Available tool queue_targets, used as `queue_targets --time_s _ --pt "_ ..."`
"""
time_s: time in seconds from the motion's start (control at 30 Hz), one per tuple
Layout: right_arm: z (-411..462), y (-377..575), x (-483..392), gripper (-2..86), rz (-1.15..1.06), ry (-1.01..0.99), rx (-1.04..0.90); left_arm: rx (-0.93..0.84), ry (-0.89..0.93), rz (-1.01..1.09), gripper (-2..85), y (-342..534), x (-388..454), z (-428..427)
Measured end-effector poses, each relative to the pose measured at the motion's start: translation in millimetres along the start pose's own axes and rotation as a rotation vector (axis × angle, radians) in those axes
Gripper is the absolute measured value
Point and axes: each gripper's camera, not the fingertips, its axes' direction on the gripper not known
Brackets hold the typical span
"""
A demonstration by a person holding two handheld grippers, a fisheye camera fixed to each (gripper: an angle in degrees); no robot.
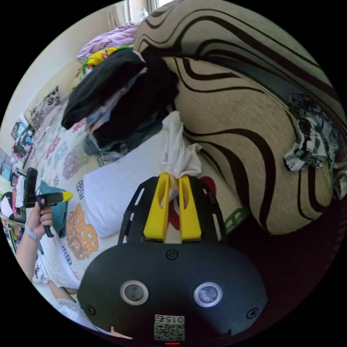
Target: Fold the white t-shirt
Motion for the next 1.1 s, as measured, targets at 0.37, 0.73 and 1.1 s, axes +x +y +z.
queue_targets --time_s 0.37,0.73,1.1 --pt "-56.7 47.2 -156.9 9.4 -0.414 -0.448 0.072 0.230 -0.473 0.090 4.8 104.5 19.7 -173.7" --pt "-43.1 65.0 -235.5 7.0 -0.391 -0.726 -0.226 -0.183 -0.763 0.243 4.3 34.0 17.3 -50.3" --pt "-134.2 1.0 -233.7 -0.2 -0.363 -0.639 -0.075 0.115 -0.645 0.075 5.0 68.2 -29.3 -118.8"
